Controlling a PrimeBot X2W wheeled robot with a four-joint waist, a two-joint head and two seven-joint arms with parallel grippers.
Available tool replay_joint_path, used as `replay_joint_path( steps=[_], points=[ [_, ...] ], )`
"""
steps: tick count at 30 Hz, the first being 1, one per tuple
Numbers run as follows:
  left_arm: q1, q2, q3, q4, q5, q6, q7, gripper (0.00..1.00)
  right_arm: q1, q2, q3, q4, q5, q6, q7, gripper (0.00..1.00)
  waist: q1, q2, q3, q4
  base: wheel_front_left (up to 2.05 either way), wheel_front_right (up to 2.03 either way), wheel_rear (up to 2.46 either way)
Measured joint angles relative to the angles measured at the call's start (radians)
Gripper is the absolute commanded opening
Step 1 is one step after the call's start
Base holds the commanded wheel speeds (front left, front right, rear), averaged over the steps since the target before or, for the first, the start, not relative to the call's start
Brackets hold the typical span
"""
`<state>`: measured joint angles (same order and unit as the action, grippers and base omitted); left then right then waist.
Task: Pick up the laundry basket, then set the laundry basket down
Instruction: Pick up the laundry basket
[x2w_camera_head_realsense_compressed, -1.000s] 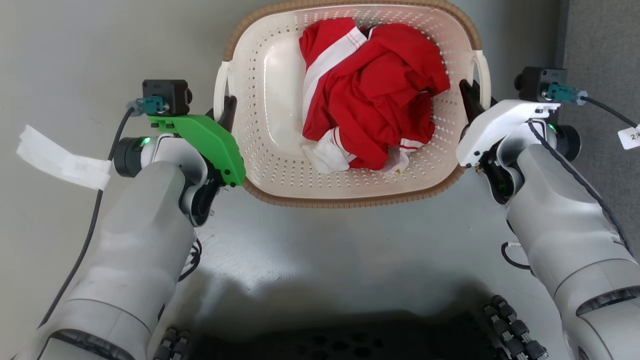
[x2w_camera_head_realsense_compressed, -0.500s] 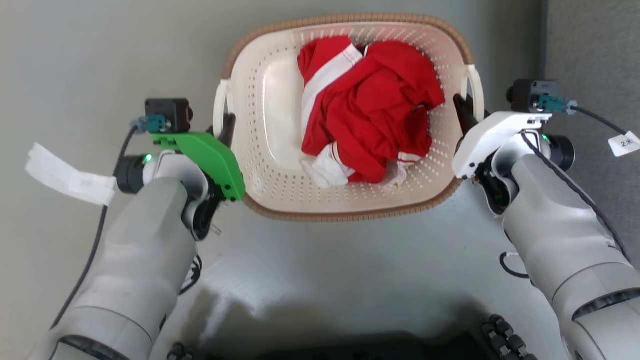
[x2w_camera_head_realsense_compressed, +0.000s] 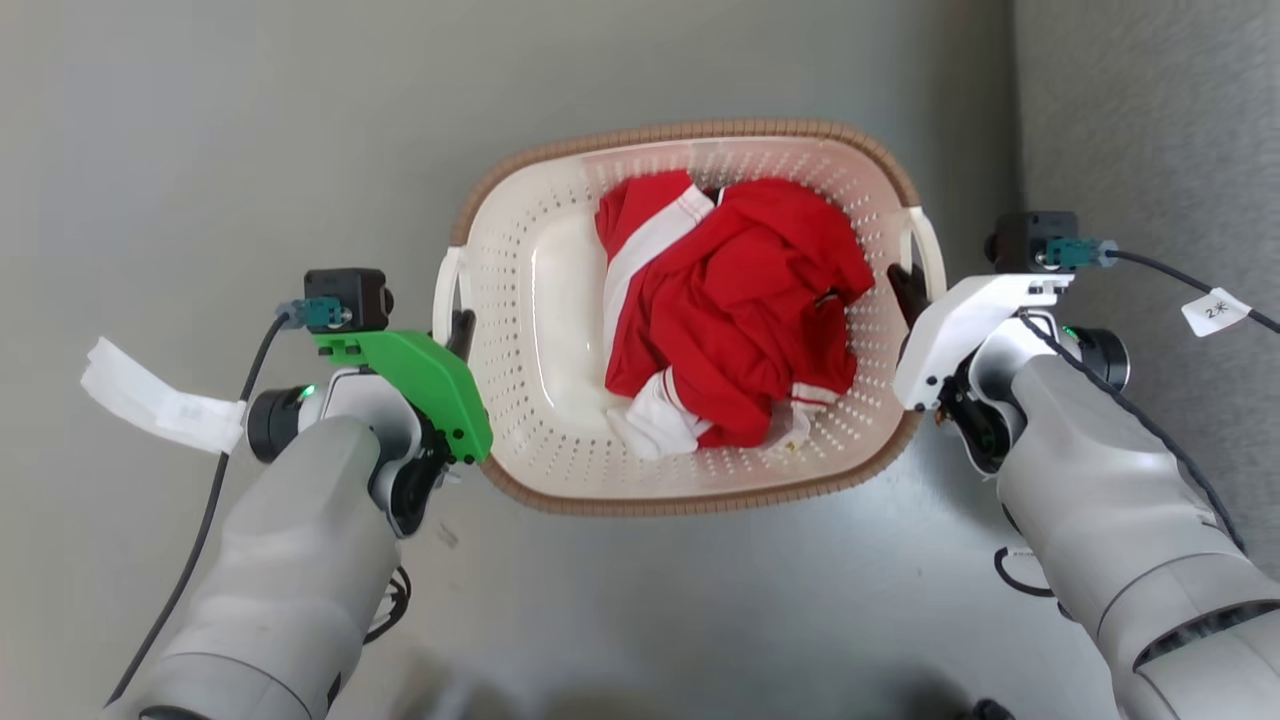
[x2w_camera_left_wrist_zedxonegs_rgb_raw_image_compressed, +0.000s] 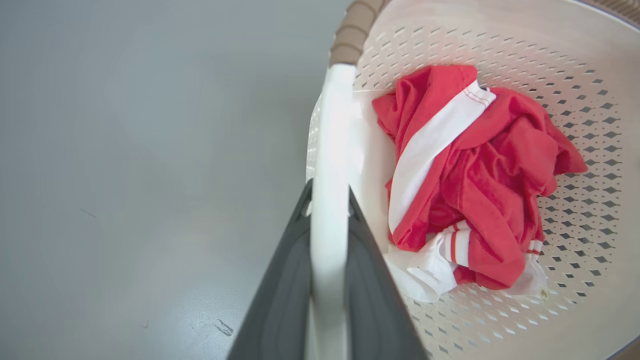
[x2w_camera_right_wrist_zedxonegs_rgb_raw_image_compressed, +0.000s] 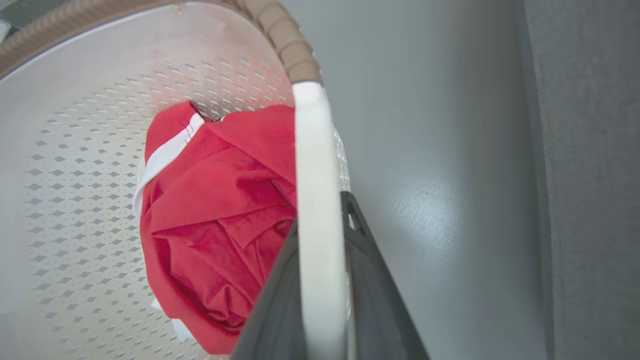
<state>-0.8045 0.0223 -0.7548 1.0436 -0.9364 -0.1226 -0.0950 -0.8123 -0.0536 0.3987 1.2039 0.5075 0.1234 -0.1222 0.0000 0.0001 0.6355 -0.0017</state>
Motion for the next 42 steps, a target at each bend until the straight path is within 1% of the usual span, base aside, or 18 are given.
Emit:
replay_joint_path(
  steps=[10, 19, 20, 32, 37, 42],
  points=[
    [0.07, -0.004, -0.024, 0.028, -0.042, -0.001, 0.042, 0.0, 0.068, 0.005, 0.045, 0.009, 0.06, 0.001, 0.071, 0.0, -0.0001, 0.0, -0.141, 0.0, 0.0, 0.0, 0.0],
    [0.144, -0.005, -0.047, 0.068, -0.06, -0.002, 0.065, 0.0, 0.168, 0.005, 0.119, -0.04, 0.135, 0.001, 0.127, 0.0, -0.0001, 0.0, -0.271, -0.001, 0.0, 0.0, 0.0],
    [0.164, -0.005, -0.052, 0.076, -0.068, -0.002, 0.073, 0.0, 0.194, 0.005, 0.136, -0.047, 0.157, 0.0, 0.142, 0.0, -0.0001, 0.0, -0.3, -0.003, 0.0, 0.0, 0.0],
    [0.297, -0.006, -0.073, 0.1, -0.114, -0.002, 0.105, 0.0, 0.323, 0.006, 0.212, -0.059, 0.213, -0.001, 0.194, 0.0, -0.0001, 0.0, -0.47, -0.012, 0.0, 0.0, 0.0],
    [0.303, -0.006, -0.074, 0.103, -0.125, -0.002, 0.112, 0.0, 0.331, 0.006, 0.225, -0.064, 0.227, -0.001, 0.202, 0.0, -0.0001, 0.0, -0.522, -0.015, 0.0, 0.0, 0.0],
    [0.303, -0.006, -0.077, 0.103, -0.127, -0.002, 0.113, 0.0, 0.331, 0.004, 0.234, -0.065, 0.242, -0.002, 0.204, 0.0, -0.0001, 0.0, -0.547, -0.021, 0.0, 0.0, 0.0]
  ],
)
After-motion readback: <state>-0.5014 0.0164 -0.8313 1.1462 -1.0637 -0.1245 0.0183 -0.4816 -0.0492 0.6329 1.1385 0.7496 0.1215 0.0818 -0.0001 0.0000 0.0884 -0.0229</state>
